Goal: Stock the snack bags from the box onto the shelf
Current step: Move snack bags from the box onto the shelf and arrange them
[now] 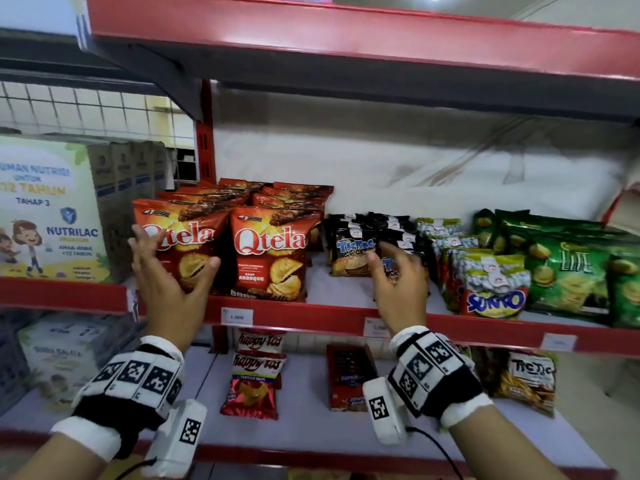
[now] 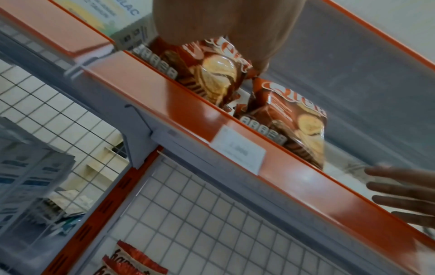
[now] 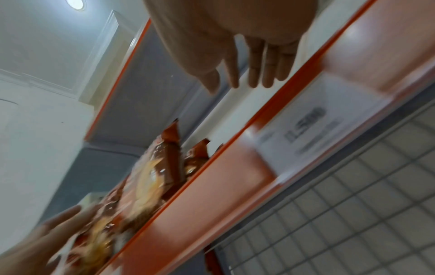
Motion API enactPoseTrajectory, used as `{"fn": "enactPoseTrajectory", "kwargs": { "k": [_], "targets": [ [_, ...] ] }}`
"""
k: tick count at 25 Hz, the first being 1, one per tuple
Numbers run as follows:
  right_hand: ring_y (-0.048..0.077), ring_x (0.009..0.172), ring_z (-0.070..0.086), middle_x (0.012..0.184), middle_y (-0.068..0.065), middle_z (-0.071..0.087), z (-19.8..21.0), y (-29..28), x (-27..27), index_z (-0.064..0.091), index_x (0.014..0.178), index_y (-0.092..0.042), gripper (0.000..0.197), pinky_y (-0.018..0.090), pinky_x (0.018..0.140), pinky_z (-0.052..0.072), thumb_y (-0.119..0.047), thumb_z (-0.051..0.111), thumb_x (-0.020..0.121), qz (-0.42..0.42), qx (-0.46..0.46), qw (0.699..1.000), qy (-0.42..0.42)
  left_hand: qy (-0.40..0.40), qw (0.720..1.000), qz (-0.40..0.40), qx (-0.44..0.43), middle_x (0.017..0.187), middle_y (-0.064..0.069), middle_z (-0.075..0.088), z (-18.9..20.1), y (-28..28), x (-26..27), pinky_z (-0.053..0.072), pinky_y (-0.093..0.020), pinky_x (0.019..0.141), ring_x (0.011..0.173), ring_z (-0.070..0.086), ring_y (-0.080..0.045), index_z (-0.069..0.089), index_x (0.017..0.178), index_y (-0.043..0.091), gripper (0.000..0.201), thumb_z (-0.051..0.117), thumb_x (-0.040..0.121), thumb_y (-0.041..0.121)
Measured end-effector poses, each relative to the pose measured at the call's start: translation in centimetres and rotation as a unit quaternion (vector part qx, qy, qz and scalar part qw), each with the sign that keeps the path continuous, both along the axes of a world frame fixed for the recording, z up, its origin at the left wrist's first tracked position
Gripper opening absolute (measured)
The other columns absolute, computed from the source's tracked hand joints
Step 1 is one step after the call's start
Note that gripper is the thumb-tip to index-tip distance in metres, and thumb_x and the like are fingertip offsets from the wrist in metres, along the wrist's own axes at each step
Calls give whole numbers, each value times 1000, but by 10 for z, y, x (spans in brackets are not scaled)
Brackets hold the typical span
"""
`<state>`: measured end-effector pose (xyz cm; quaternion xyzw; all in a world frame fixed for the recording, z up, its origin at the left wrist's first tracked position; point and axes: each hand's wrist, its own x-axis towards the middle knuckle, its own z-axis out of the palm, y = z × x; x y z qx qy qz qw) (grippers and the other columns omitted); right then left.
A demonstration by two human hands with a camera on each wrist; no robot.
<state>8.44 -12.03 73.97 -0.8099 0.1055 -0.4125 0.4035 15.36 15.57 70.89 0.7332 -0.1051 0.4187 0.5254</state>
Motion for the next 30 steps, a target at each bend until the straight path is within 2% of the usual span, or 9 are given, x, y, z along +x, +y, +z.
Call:
{"fn": "enactPoseTrajectory", "kwargs": {
  "k": [3, 6, 12, 17, 20, 24, 26, 28, 30],
  "targets": [
    [38, 129, 36, 142, 22, 31, 6, -43, 1, 18, 149, -15, 89, 42, 105, 33, -35, 71, 81, -58, 5, 982, 181, -65, 996, -25, 49, 159, -12, 7, -1, -30, -17, 7, -39, 119, 148, 1, -22, 34, 135, 9, 67, 65, 85, 40],
    [39, 129, 40, 145, 24, 28, 10, -58, 11, -8, 150, -16, 116, 43, 104, 38, -43, 75, 74, -42, -8, 947, 317, -144, 980, -70, 114, 158, -4, 9, -1, -67, -34, 9, -41, 120, 148, 6, -20, 36, 130, 14, 56, 57, 84, 39],
    [41, 126, 38, 139, 25, 30, 9, -55, 19, 8, 148, -17, 115, 46, 103, 39, -47, 80, 63, -101, -44, 950, 293, -161, 970, -123, 136, 155, -2, 16, -4, -103, -43, 16, -40, 118, 145, 15, -23, 39, 127, 17, 49, 58, 85, 33],
    [39, 133, 33, 144, 22, 27, 22, -31, 39, 16, 145, -18, 110, 44, 103, 37, -51, 81, 63, -25, -38, 968, 248, -184, 941, -184, 218, 143, -7, 31, -5, -121, -58, 26, -36, 113, 136, 29, -17, 40, 126, 19, 44, 56, 86, 29],
    [38, 136, 30, 148, 23, 21, 28, -29, 49, 11, 147, -20, 109, 41, 105, 35, -42, 81, 67, 8, -35, 958, 285, -72, 936, -248, 239, 132, 1, 39, 14, -147, -58, 35, -35, 107, 124, 36, -13, 35, 130, 20, 45, 52, 89, 20],
    [35, 131, 39, 146, 20, 30, 24, -49, 37, 12, 148, -25, 97, 41, 105, 37, -41, 74, 75, 35, -15, 966, 255, 136, 930, -214, 268, 137, -9, 31, 47, -188, -42, 25, -32, 107, 130, 26, -24, 34, 133, 16, 50, 49, 86, 6],
    [36, 130, 40, 145, 19, 35, 24, -66, 28, 18, 147, -20, 78, 44, 104, 38, -45, 60, 86, -11, -52, 967, 251, 214, 885, -193, 367, 148, -11, 17, 59, -198, -30, 21, -39, 111, 137, 16, -34, 33, 139, 24, 52, 46, 90, 14],
    [35, 132, 39, 147, 18, 35, 19, -79, 22, 16, 149, -15, 65, 41, 106, 37, -39, 46, 96, -10, -104, 947, 303, 258, 804, -197, 498, 159, -7, -8, 64, -206, -19, 6, -46, 117, 144, -4, -37, 17, 150, 32, 56, 38, 97, 32],
    [32, 142, 25, 156, 15, 17, 11, -85, 19, 7, 152, -19, 61, 38, 112, 28, -33, 36, 100, 29, -142, 915, 375, 269, 758, -204, 559, 159, -6, -16, 63, -213, -10, -4, -49, 118, 145, -15, -32, 4, 152, 31, 58, 28, 100, 41]
  ]
}}
